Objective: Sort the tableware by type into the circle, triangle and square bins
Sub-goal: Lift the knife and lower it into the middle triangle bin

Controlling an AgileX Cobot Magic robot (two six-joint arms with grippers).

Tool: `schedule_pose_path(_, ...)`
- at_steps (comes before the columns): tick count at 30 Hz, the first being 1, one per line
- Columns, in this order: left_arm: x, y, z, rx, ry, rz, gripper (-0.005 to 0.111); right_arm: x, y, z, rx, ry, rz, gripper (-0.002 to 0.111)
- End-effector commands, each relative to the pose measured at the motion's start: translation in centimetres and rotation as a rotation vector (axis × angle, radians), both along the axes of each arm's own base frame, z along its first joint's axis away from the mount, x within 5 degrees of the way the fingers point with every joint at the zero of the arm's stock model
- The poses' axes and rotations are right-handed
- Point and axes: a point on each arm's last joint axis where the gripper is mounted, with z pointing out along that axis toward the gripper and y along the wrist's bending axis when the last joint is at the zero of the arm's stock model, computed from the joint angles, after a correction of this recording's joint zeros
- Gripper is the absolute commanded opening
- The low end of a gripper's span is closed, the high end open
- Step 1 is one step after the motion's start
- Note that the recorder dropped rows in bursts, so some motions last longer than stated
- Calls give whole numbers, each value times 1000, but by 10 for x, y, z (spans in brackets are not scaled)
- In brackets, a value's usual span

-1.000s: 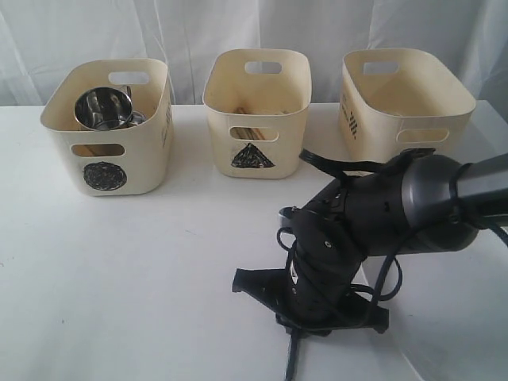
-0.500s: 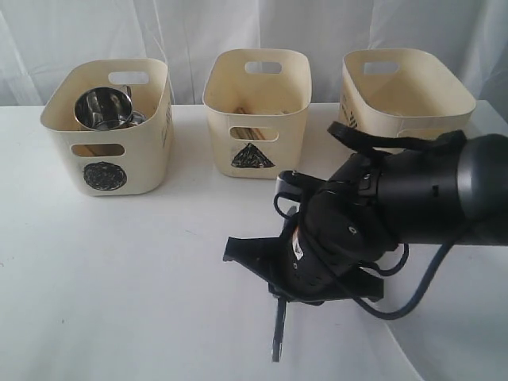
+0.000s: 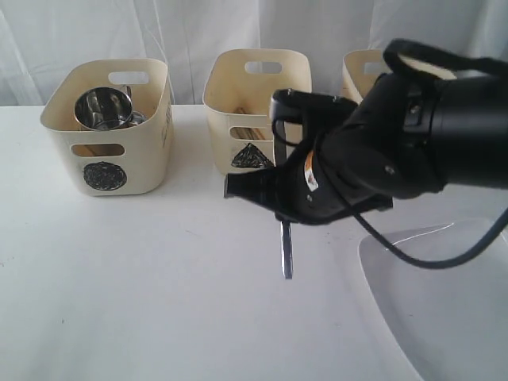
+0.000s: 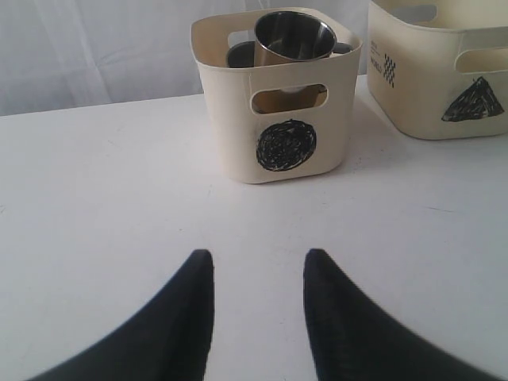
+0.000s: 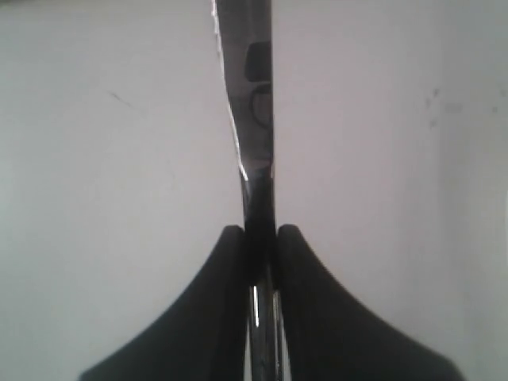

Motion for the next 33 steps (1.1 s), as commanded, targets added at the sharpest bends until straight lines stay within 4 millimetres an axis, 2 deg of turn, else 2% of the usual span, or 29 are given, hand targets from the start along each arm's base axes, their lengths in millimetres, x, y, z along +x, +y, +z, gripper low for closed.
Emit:
schedule_pose_path(1,0,0,0,-5,-7,2,42,17,-4,32,-42,-133,54,0)
schedule_pose_path(5,0,0,0,-5,-7,2,42,34,-7,53,-28,-227,52,0)
schedule_pose_path(11,0,0,0,-5,-7,2,42,67,-17,63,-53,-337,55,0)
schedule_pose_path(24,0,0,0,-5,-7,2,42,141,-36,49,-68,-446,36,0)
schedule_pose_path(33,0,0,0,-5,-7,2,42,188,-28,52,-63,-564,61,0)
